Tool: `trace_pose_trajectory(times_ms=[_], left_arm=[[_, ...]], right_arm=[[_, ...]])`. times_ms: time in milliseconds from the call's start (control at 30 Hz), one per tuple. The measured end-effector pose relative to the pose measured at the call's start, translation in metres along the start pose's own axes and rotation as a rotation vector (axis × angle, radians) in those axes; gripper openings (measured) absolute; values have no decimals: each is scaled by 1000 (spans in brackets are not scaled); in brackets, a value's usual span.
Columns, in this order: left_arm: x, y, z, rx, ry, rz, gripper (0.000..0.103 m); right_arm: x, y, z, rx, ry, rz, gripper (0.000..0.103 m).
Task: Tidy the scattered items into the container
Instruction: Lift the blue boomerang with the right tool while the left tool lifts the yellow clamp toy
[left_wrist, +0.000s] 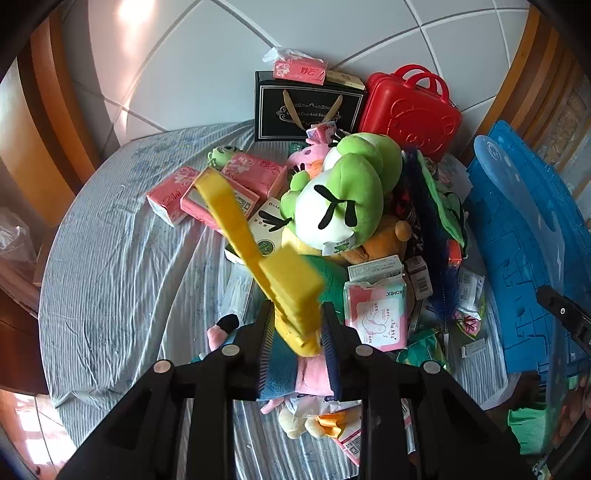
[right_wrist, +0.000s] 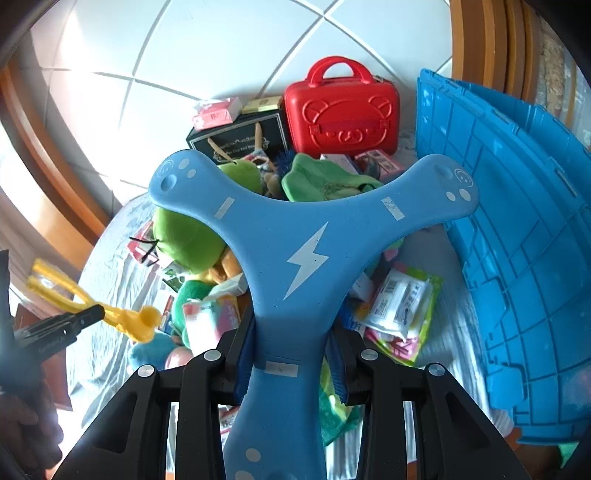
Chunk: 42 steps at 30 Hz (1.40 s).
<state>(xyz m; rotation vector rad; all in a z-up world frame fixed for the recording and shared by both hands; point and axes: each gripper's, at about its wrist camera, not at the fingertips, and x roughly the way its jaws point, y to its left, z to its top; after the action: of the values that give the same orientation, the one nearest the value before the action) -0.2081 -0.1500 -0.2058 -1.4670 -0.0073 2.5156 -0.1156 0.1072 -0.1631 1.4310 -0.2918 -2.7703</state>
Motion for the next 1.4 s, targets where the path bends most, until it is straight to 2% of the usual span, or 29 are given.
trace_pose_trajectory(times_ms=[133,267,400,467,500,533,767,833,900,1000,1067,1200,1400], left_arm=[[-7,5,4,0,-17,-9,15],[-5,7,5,14,-13,-4,15],[7,22,2,-43,-8,-27,16],[18,34,-2,-81,10,-18,40],[26,41,-3,-109,23,-10,71],[34,51,-4,-139,30,3,89],[123,110,8,-242,143,81,90],[147,126,13,-298,179,55,93],[160,144,18,-407,188,28,93],[170,164,22,-557,186,-51,93],[177,175,23,-625,191,-58,93],[201,201,15,-825,230,-104,93],[244,216,16,-1001,290,-123,93]], right_arm=[[-10,1,0,-3,-18,3,34],[-13,2,-2,2,-23,8,34],[-11,1,-4,-25,-13,28,34],[-11,1,-7,-24,-12,30,34],[-10,1,-7,-24,-10,29,34],[-10,0,-8,-23,-8,29,34],[3,-9,-18,-15,31,15,34],[6,-12,-21,-12,42,5,34],[8,-15,-23,-11,51,-6,34],[11,-20,-23,-11,62,-16,34],[12,-23,-21,-8,65,-25,34],[15,-28,-15,-8,63,-43,34],[24,-29,-7,-22,76,-60,34]])
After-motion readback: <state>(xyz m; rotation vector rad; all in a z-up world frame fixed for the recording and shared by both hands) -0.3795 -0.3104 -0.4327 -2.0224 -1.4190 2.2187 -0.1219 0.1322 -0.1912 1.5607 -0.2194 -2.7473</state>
